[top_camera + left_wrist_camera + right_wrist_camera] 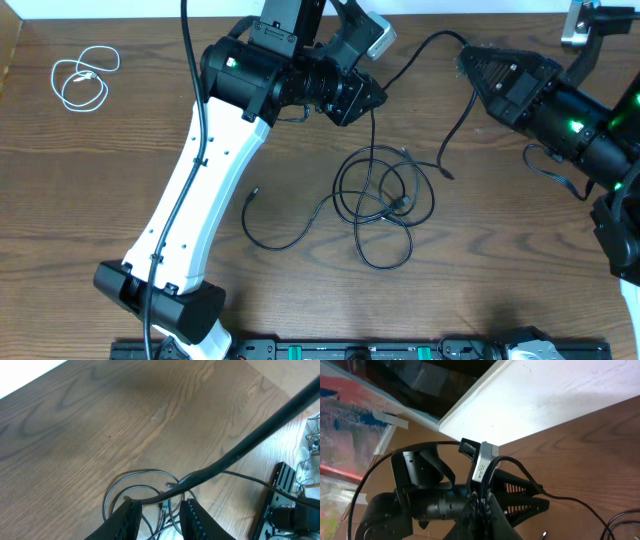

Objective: Untangle cables

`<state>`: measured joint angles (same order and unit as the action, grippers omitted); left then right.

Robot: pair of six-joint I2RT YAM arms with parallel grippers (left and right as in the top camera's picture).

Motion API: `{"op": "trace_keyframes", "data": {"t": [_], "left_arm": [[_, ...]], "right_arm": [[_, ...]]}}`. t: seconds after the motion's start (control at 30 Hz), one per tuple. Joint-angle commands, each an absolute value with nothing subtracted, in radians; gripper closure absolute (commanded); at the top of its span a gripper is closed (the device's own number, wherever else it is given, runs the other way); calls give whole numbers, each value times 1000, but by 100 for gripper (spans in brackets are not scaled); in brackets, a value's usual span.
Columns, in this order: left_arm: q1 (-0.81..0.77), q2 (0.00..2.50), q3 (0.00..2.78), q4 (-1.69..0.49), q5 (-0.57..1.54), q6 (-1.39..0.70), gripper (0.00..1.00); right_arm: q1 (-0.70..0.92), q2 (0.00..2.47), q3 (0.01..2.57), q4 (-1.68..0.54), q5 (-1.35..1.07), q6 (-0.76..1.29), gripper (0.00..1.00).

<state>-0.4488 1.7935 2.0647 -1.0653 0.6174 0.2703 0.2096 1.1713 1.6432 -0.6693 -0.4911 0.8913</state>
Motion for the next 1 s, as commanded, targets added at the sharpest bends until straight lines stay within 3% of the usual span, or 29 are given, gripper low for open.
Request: {"op": "trace_keyframes", "data": {"t": [0.0,0.17,0.57,0.73,0.83,0.97], "left_arm": [[-448,1797,2065,-1063,609,284,68],[-448,1797,2065,-1046,609,283,50],[-448,1797,2065,-1014,610,268,50],[-448,1797,2065,-1014,610,268,65],[-448,1797,2065,-1015,610,268,89],[-448,1797,2065,-1015,609,243,92]], "right_arm": [[204,1167,1670,-663,-508,882,98],[204,1167,1670,-658,-508,889,98],[204,1167,1670,-632,-562,913,99],[204,1167,1670,-632,-560,913,98],[204,1167,1670,-636,-561,913,98],[204,1167,1670,-658,-554,904,98]]}}
